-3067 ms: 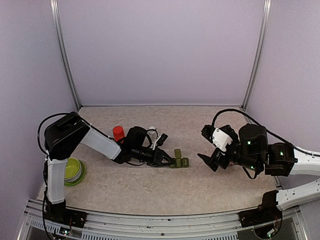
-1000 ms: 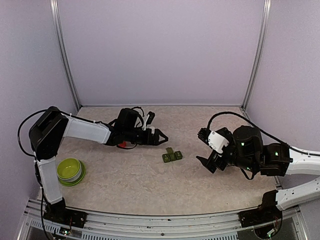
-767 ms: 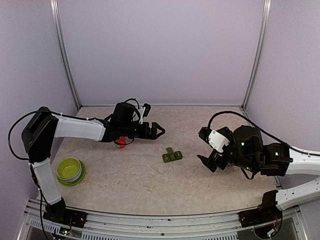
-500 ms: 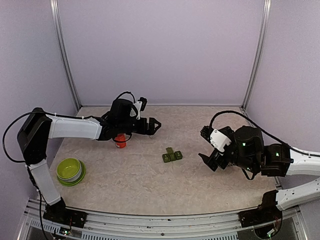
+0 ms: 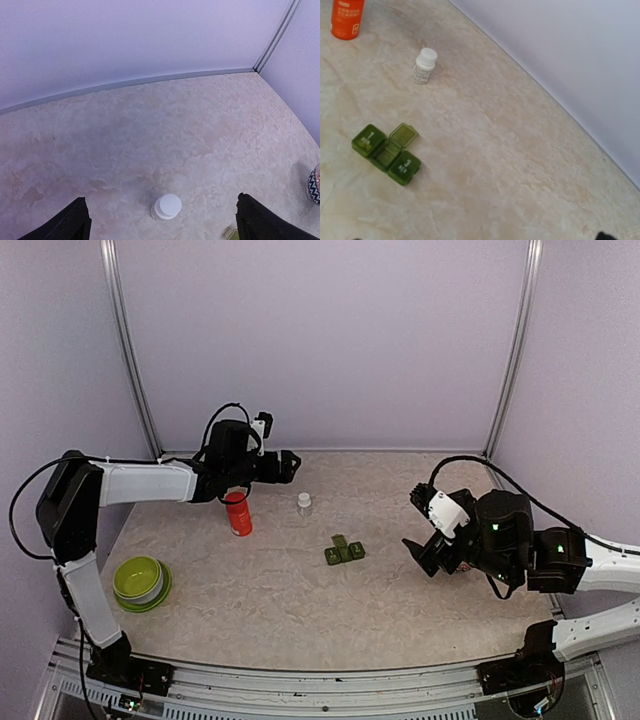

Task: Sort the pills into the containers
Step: Pick up the pill bottle from the center of the board.

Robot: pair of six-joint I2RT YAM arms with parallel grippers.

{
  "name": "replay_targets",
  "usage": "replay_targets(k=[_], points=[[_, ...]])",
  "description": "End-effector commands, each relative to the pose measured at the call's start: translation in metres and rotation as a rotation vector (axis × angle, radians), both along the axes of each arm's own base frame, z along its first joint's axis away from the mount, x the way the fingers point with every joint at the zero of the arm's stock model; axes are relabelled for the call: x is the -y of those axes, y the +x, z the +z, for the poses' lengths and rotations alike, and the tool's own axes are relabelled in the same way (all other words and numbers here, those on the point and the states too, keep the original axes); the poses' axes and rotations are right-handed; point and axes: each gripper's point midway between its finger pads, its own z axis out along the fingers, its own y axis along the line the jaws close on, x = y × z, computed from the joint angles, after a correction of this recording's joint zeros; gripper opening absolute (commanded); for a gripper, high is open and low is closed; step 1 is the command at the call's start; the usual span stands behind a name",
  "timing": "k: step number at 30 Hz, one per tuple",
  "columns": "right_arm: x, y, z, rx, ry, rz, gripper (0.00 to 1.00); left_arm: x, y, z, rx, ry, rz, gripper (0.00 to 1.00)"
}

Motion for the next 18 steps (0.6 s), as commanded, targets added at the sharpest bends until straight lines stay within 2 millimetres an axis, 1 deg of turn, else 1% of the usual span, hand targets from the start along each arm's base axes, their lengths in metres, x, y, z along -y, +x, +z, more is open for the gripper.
replay_targets(k=[1,2,3,6,9,14,18], points=[[0.003,0.004,0.010,0.016,0.036,-0.030,1.00,0.010,0.024,0.004,0.042,0.069,-0.006,0.99],[0.002,0.004,0.009,0.014,0.033,-0.029,1.00,0.011,0.027,0.004,0.048,0.084,-0.007,0.99],[0.002,0.005,0.009,0.014,0.031,-0.028,1.00,0.011,0.030,-0.004,0.036,0.107,-0.007,0.99],[0.000,0.005,0.006,0.006,0.020,-0.022,1.00,0.013,0.034,-0.016,0.021,0.140,-0.013,0.99],[-0.001,0.005,0.005,0.003,0.013,-0.023,1.00,0.017,0.032,-0.027,0.003,0.157,-0.034,0.99],[0.001,0.006,-0.001,0.006,0.012,-0.031,1.00,0.030,0.023,-0.049,-0.024,0.203,-0.102,0.98],[-0.002,0.006,-0.009,-0.010,0.003,-0.028,1.00,0.030,0.025,-0.065,-0.053,0.230,-0.095,0.95]])
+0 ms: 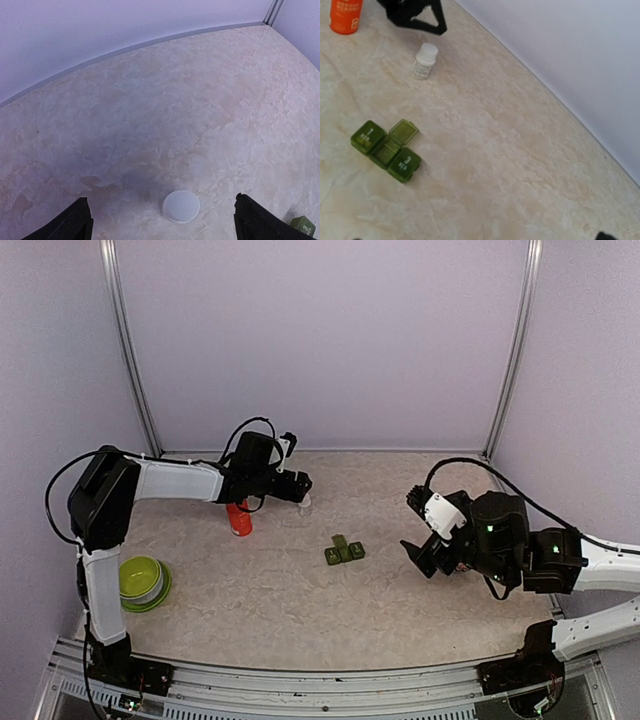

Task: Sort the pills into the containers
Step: Pick up the pill bottle from the center of the board.

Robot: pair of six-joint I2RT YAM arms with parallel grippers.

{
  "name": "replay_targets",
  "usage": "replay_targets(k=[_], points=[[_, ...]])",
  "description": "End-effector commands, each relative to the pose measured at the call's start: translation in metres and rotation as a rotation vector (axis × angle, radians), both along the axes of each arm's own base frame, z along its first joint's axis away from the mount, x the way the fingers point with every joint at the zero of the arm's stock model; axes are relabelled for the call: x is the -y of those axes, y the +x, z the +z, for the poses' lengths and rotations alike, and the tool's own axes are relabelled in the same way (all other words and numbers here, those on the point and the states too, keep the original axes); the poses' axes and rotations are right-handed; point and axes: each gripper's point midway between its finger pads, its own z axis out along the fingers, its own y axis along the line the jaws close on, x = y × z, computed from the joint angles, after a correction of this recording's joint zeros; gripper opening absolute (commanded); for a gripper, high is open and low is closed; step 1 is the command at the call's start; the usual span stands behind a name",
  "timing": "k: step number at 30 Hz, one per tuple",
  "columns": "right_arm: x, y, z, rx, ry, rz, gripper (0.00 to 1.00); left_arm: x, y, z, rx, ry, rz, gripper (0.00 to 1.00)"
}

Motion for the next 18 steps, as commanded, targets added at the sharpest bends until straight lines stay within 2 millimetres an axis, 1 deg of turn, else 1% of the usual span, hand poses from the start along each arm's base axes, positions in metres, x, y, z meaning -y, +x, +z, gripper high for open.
replay_targets(k=[1,4,6,8,12,16,18], points=[[-0.001,0.004,-0.007,-0.012,0.011,-0.024,1.00,0.007,0.003,-0.012,-0.017,0.046,-0.020,0.93],[-0.003,0.004,-0.013,-0.028,0.007,-0.025,1.00,0.006,0.006,-0.020,-0.027,0.074,-0.002,0.91],[-0.003,0.005,-0.015,-0.033,0.007,-0.027,1.00,0.006,0.006,-0.025,-0.040,0.084,-0.006,0.87],[-0.004,0.005,-0.019,-0.038,0.002,-0.027,1.00,0.009,0.005,-0.031,-0.053,0.090,-0.019,0.83],[-0.005,0.005,-0.024,-0.052,-0.003,-0.028,1.00,0.016,0.000,-0.040,-0.073,0.088,-0.050,0.80],[-0.002,0.004,-0.025,-0.057,0.002,-0.032,1.00,0.023,-0.004,-0.048,-0.090,0.089,-0.080,0.78],[-0.001,0.003,-0.024,-0.060,0.009,-0.034,1.00,0.027,-0.005,-0.052,-0.101,0.092,-0.087,0.75]])
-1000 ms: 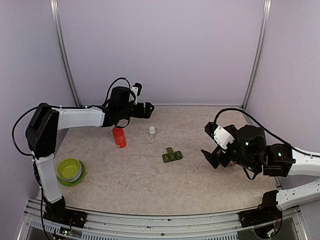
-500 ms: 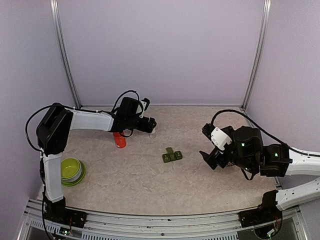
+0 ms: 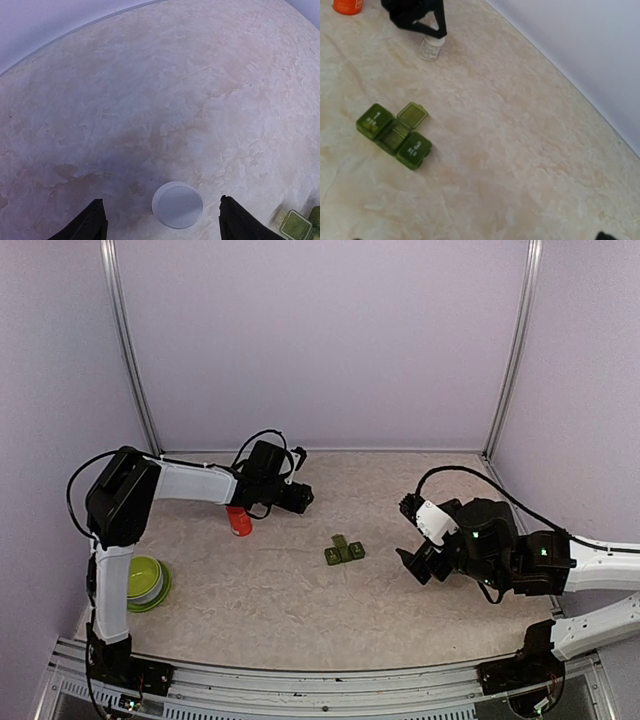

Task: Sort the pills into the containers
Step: Pick up the pill bottle from the center of the board.

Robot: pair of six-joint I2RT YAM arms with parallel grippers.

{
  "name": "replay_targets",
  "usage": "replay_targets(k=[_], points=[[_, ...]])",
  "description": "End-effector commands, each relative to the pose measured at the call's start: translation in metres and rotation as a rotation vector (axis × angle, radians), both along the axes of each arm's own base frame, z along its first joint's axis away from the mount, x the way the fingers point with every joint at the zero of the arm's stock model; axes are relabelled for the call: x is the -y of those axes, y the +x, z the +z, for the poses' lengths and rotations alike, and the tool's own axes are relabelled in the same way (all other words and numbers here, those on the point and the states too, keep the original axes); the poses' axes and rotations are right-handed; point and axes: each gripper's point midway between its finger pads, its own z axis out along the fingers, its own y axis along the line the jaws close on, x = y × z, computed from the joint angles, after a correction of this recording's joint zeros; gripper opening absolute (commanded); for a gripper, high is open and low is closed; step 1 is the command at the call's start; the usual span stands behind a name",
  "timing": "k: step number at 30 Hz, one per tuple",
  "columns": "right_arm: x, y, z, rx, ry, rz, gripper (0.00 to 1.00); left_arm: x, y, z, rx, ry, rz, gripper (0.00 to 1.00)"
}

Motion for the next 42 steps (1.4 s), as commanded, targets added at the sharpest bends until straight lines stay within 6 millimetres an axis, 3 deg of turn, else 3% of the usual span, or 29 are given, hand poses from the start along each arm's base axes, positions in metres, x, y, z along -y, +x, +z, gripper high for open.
replay_targets(k=[1,24,35,42], points=[[0.004,0.000,0.000,-0.009,0.035,-0.021,1.00,0.016,-0.002,-0.005,-0.015,0.003,-0.046,0.73],[0.007,-0.002,-0.001,-0.003,0.053,-0.018,1.00,0.017,0.000,-0.019,-0.034,0.037,-0.029,0.39],[0.007,-0.002,0.000,0.000,0.054,-0.017,1.00,0.019,0.002,-0.018,-0.036,0.031,-0.028,0.30],[0.006,-0.002,-0.001,-0.002,0.054,-0.015,1.00,0.020,0.001,-0.018,-0.040,0.025,-0.037,0.16]])
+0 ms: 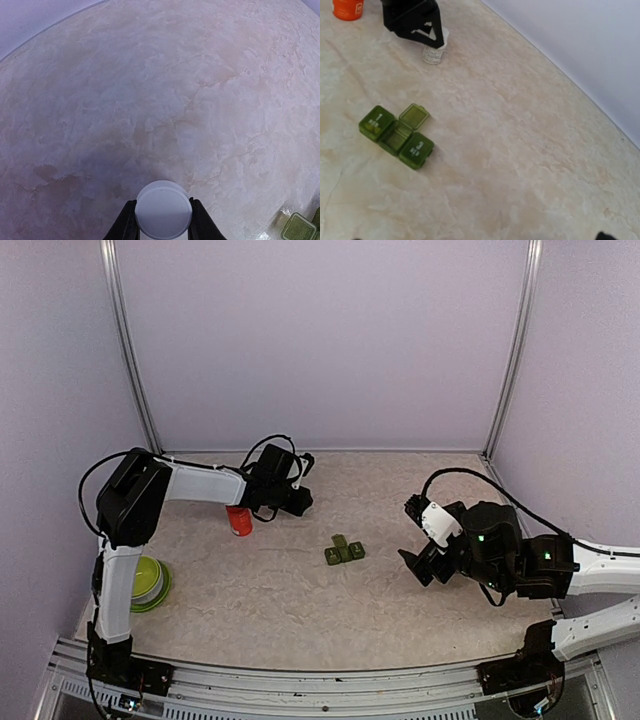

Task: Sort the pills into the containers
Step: Pick up the pill bottle from the center of the board.

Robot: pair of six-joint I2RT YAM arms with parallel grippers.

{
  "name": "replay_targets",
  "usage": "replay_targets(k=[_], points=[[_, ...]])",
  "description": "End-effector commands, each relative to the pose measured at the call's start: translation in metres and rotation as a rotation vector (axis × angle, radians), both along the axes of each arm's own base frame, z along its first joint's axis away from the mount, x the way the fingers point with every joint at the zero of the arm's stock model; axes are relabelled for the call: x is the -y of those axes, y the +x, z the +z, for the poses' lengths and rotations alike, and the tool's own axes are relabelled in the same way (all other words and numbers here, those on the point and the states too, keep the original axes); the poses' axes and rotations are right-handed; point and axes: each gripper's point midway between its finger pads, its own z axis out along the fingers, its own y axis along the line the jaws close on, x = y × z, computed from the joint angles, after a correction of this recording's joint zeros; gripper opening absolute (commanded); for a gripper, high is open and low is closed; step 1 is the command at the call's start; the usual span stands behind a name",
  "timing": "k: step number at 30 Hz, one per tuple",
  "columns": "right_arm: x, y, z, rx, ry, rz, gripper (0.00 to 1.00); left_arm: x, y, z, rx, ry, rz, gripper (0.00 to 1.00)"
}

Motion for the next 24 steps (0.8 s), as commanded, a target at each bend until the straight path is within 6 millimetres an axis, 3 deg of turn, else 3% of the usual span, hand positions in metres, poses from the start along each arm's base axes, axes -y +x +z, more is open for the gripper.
replay_targets(k=[1,7,14,24], points=[[0.002,0.001,0.000,0.004,0.013,-0.006,1.00,0.003,0.003,0.003,0.003,-0.007,-0.006,0.12],[0.000,0.001,0.000,-0.003,0.023,-0.002,1.00,0.010,-0.005,0.019,-0.007,-0.055,-0.035,0.07],[-0.006,-0.003,0.006,-0.014,0.077,0.027,1.00,0.017,-0.030,0.064,0.021,-0.164,-0.099,0.05],[-0.029,-0.027,0.038,-0.037,0.340,0.193,1.00,0.029,-0.095,0.132,0.058,-0.365,-0.272,0.04]])
